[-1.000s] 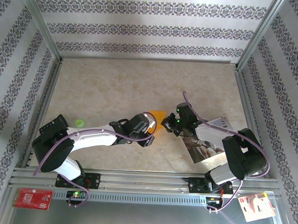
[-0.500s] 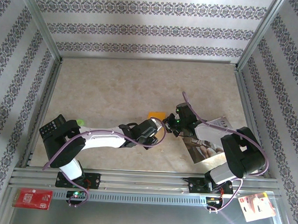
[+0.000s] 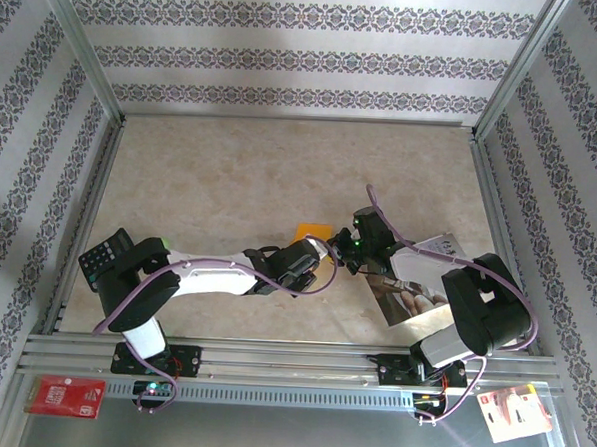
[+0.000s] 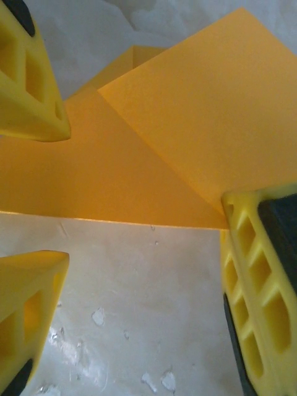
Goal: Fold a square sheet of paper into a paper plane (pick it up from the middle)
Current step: Fold the wing for the fifth time at the center of the table.
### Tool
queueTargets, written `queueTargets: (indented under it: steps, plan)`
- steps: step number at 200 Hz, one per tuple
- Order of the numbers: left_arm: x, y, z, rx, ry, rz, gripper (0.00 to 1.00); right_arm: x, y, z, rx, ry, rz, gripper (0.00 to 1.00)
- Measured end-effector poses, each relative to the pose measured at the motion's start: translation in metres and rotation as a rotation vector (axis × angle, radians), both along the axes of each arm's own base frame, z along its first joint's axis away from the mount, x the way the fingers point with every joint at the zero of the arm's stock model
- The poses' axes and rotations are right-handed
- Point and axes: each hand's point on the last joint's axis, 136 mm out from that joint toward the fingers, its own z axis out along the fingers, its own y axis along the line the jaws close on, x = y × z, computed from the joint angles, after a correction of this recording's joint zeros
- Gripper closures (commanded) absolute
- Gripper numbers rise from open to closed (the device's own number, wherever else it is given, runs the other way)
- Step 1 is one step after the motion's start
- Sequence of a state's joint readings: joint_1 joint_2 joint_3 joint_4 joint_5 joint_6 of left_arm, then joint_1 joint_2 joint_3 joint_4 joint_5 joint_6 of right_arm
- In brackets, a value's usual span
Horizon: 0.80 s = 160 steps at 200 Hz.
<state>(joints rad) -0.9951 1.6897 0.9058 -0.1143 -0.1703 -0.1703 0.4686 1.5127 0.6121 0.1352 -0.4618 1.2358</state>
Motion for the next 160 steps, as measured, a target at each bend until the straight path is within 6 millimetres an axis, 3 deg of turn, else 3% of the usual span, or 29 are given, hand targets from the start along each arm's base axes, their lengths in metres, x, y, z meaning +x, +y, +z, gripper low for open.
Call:
queueTargets:
  steps: [73, 160]
  plan:
    - [0.008, 0.008, -0.009, 0.069, -0.040, 0.012, 0.69, 0.001, 0.002, 0.002, 0.011, -0.007, 0.004, 1.00]
    - [0.011, 0.003, -0.011, 0.067, -0.044, 0.010, 0.87, 0.001, 0.002, -0.002, 0.011, 0.007, 0.002, 1.00]
